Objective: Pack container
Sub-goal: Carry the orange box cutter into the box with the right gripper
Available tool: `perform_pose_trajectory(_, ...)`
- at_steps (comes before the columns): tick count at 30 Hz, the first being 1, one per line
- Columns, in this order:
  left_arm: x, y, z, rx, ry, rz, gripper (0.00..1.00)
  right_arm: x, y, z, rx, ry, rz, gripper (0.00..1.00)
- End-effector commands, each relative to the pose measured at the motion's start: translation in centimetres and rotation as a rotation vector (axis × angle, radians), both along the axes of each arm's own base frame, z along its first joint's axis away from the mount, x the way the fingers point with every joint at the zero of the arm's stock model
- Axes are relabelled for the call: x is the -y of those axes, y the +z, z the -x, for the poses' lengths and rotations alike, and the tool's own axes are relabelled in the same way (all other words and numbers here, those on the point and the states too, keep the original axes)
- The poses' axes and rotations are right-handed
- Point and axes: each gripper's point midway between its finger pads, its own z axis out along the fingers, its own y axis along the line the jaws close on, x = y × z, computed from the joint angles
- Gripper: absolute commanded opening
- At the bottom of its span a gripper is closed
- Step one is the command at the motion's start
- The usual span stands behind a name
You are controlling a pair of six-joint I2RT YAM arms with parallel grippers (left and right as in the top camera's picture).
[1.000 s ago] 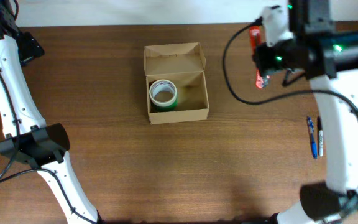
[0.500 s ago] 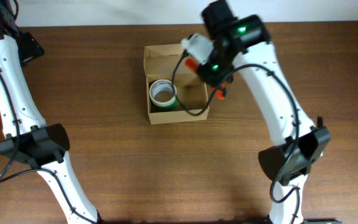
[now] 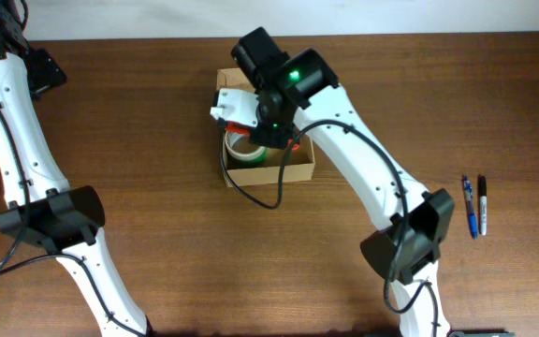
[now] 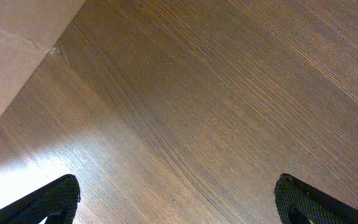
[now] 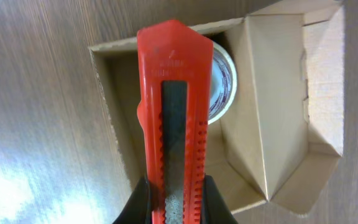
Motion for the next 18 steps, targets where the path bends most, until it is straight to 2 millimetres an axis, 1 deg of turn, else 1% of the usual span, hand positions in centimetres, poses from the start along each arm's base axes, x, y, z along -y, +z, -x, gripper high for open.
perform_pose_trajectory(1,-0.1,1.3,0.6,0.03,0.015,-0.005,1.0,0.2,-1.4,-1.0,0.027,0.044,0.071,0.04)
perform_pose_trajectory(3,-0.1,1.3,0.6,0.03,0.015,-0.005,1.0,0.3,-2.2,-1.1,0.019,0.059,0.088,0.04)
perform_pose_trajectory(12,-0.1,1.3,0.6,0.03,0.015,-0.005,1.0,0.6,-7.0,-1.7,-0.044,0.084,0.181,0.04)
perform_pose_trajectory(18,-0.1,1.3,0.6,0.03,0.015,-0.005,1.0,0.7,-9.1,-1.5,-0.086,0.086,0.207,0.04)
